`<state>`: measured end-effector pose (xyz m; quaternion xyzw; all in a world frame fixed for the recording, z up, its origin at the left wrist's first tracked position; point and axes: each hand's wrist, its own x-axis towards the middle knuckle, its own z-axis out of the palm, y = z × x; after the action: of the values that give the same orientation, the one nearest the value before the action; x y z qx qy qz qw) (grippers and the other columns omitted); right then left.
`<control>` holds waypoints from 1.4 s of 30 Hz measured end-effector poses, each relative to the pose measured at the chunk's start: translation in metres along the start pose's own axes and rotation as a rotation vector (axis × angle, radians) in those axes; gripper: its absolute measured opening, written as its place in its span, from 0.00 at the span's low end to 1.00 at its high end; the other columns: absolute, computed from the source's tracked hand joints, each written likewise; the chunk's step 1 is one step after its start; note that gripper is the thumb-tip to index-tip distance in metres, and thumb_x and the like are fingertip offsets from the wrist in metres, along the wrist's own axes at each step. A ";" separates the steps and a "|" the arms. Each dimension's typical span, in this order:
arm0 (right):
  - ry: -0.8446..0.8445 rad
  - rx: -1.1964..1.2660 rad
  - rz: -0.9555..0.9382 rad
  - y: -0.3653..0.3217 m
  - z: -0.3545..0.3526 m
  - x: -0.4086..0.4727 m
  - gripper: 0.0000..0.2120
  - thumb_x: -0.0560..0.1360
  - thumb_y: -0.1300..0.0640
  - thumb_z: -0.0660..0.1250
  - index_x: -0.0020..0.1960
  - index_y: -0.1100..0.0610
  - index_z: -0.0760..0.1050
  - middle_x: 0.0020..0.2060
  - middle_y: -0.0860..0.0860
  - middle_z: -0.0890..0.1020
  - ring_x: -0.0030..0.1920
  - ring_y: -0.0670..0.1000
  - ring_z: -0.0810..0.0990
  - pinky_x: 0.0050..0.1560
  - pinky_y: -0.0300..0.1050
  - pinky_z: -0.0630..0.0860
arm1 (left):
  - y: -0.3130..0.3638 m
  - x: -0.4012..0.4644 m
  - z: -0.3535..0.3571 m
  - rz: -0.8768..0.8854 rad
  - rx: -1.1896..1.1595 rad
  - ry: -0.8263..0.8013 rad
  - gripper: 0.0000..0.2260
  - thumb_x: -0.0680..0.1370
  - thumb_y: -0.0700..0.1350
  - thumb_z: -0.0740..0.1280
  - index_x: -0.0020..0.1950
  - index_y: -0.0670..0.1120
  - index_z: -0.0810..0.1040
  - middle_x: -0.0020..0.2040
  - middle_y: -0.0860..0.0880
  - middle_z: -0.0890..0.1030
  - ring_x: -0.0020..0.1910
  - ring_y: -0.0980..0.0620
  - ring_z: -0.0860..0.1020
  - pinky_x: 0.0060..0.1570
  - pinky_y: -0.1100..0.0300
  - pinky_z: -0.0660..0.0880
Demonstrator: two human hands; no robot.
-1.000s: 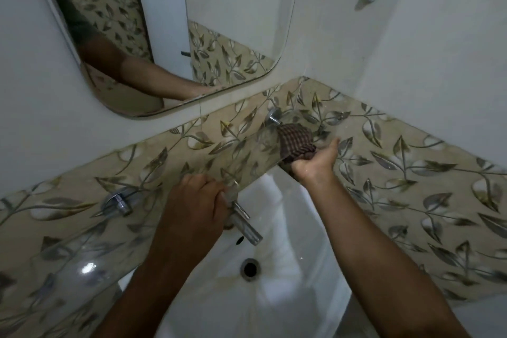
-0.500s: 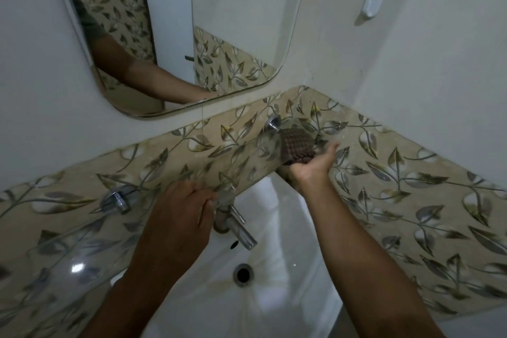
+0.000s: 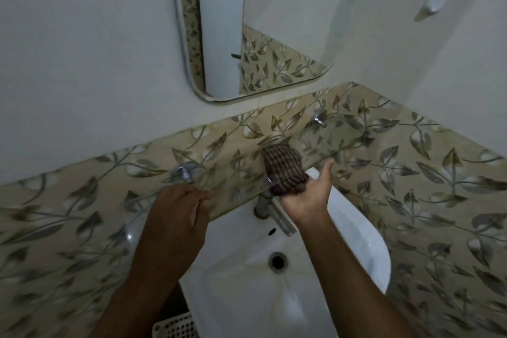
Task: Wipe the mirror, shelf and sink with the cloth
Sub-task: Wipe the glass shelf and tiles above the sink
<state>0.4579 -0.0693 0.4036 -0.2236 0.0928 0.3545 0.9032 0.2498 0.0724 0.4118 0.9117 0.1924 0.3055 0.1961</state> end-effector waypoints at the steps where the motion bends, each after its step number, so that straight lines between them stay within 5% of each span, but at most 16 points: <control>1: -0.013 0.006 0.051 0.020 0.004 -0.012 0.47 0.71 0.26 0.62 0.71 0.66 0.69 0.65 0.66 0.78 0.65 0.67 0.77 0.70 0.65 0.69 | -0.003 -0.004 -0.005 -0.022 0.008 0.000 0.16 0.79 0.47 0.57 0.51 0.44 0.84 0.47 0.48 0.81 0.51 0.50 0.75 0.56 0.66 0.62; 5: -0.072 -0.043 0.225 0.098 0.021 -0.059 0.44 0.73 0.27 0.60 0.70 0.64 0.72 0.66 0.65 0.77 0.66 0.65 0.77 0.73 0.61 0.65 | -0.013 -0.019 -0.026 -0.161 -0.014 0.053 0.12 0.78 0.43 0.61 0.51 0.44 0.84 0.48 0.49 0.80 0.51 0.51 0.74 0.54 0.64 0.66; 8: -0.220 -0.045 0.443 0.149 0.029 -0.094 0.46 0.72 0.27 0.62 0.72 0.64 0.70 0.71 0.65 0.72 0.72 0.64 0.71 0.76 0.60 0.62 | -0.020 -0.029 -0.039 -0.194 0.076 0.075 0.11 0.77 0.40 0.62 0.51 0.40 0.83 0.47 0.44 0.81 0.49 0.44 0.77 0.51 0.50 0.74; 10: -0.278 -0.027 0.535 0.163 0.030 -0.108 0.47 0.71 0.27 0.63 0.72 0.65 0.70 0.71 0.65 0.71 0.73 0.65 0.69 0.76 0.60 0.62 | -0.028 -0.035 -0.045 -0.280 0.085 0.062 0.09 0.79 0.37 0.64 0.53 0.41 0.83 0.48 0.43 0.82 0.50 0.40 0.77 0.52 0.52 0.71; 14: -0.145 -0.061 0.377 0.137 0.030 -0.095 0.48 0.70 0.27 0.64 0.70 0.68 0.71 0.67 0.67 0.75 0.68 0.67 0.75 0.74 0.61 0.66 | -0.040 -0.055 -0.060 -0.236 0.077 0.123 0.13 0.78 0.43 0.61 0.50 0.42 0.84 0.45 0.47 0.82 0.45 0.46 0.77 0.50 0.53 0.71; 18: -0.006 -0.058 0.112 0.108 0.025 -0.079 0.39 0.75 0.27 0.57 0.53 0.62 0.85 0.59 0.62 0.83 0.56 0.61 0.84 0.69 0.59 0.71 | -0.044 -0.069 -0.066 -0.216 0.066 0.163 0.15 0.77 0.44 0.59 0.50 0.42 0.85 0.43 0.48 0.81 0.44 0.52 0.74 0.50 0.61 0.67; 23: -0.107 -0.122 0.369 0.148 0.033 -0.119 0.44 0.72 0.29 0.64 0.67 0.68 0.75 0.66 0.65 0.77 0.67 0.64 0.76 0.73 0.59 0.67 | -0.037 -0.071 -0.062 -0.304 0.033 0.144 0.08 0.78 0.37 0.67 0.52 0.43 0.85 0.46 0.49 0.80 0.46 0.47 0.77 0.49 0.52 0.74; 30: -0.158 -0.524 0.447 0.123 0.011 -0.136 0.18 0.79 0.63 0.63 0.68 0.67 0.74 0.63 0.64 0.80 0.64 0.62 0.79 0.60 0.52 0.80 | -0.037 -0.072 -0.068 -0.316 0.026 0.164 0.08 0.77 0.34 0.68 0.52 0.43 0.84 0.47 0.49 0.80 0.47 0.49 0.76 0.50 0.55 0.73; 35: -0.078 -0.956 0.042 0.040 0.026 -0.135 0.13 0.79 0.66 0.62 0.61 0.63 0.79 0.53 0.60 0.85 0.53 0.59 0.86 0.53 0.50 0.82 | -0.030 -0.063 -0.070 -0.262 0.004 0.120 0.10 0.80 0.40 0.63 0.53 0.45 0.84 0.48 0.51 0.78 0.50 0.53 0.73 0.54 0.65 0.66; 38: -0.035 -1.359 -0.388 0.020 0.033 -0.103 0.15 0.80 0.64 0.64 0.66 0.55 0.78 0.56 0.53 0.85 0.58 0.54 0.83 0.60 0.50 0.77 | -0.024 -0.058 -0.069 -0.225 -0.024 0.114 0.09 0.79 0.38 0.65 0.53 0.45 0.84 0.47 0.53 0.76 0.50 0.58 0.70 0.54 0.77 0.61; 42: -0.144 -2.008 -0.711 0.037 0.024 -0.054 0.24 0.80 0.65 0.62 0.75 0.55 0.67 0.72 0.53 0.73 0.74 0.52 0.68 0.73 0.47 0.65 | -0.020 -0.054 -0.066 -0.191 -0.030 0.132 0.12 0.78 0.42 0.62 0.52 0.44 0.84 0.46 0.54 0.75 0.48 0.56 0.71 0.50 0.70 0.62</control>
<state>0.3936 -0.0663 0.4303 -0.8581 -0.3659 -0.0027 0.3603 0.1636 0.0802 0.4248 0.8642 0.2862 0.3475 0.2246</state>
